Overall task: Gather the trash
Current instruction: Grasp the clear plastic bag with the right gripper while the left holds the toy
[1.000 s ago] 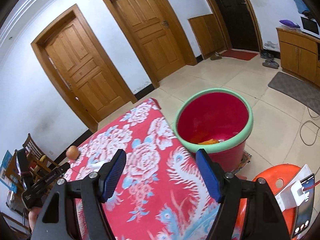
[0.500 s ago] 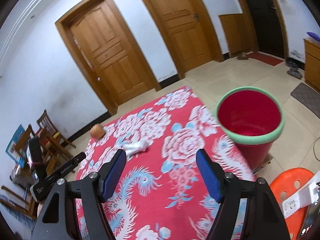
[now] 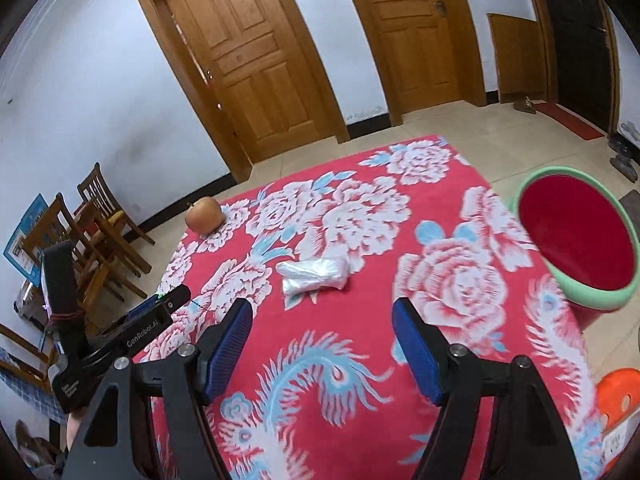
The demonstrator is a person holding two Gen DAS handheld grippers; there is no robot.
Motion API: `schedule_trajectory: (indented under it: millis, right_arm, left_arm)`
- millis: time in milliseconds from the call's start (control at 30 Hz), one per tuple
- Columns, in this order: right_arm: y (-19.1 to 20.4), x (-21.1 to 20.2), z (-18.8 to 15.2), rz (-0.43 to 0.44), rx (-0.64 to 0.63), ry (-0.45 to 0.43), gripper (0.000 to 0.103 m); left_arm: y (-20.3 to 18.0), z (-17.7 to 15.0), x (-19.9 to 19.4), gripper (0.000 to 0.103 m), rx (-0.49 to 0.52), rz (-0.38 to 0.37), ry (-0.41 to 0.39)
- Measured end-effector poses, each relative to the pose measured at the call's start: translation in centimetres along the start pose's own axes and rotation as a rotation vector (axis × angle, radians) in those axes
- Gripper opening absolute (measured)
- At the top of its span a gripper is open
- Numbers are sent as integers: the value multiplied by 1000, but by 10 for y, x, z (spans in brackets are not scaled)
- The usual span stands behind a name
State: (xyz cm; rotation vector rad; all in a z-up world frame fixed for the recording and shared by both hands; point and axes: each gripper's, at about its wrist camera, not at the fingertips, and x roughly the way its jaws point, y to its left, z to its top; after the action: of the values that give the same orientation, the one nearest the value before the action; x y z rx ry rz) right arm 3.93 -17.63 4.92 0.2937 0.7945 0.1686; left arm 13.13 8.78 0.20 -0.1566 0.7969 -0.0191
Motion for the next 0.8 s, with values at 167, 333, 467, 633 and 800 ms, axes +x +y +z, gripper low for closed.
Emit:
schedule_trajectory:
  millis: [167, 333, 467, 633, 800]
  right_arm:
    - [10, 37, 4, -38, -9, 28, 75]
    - [14, 74, 5, -71, -6, 58, 75]
    - [17, 99, 6, -97, -7, 84, 75]
    - [20, 118, 9, -113, -29, 92, 78]
    - [22, 134, 8, -123, -43, 117, 77]
  left_arm:
    - [2, -1, 11, 50, 10, -2, 3]
    - [3, -4, 17, 50, 9, -25, 9]
    - [4, -5, 21, 50, 5, -39, 17]
    - [9, -8, 25, 50, -22, -64, 30]
    - [11, -8, 26, 50, -31, -66, 34]
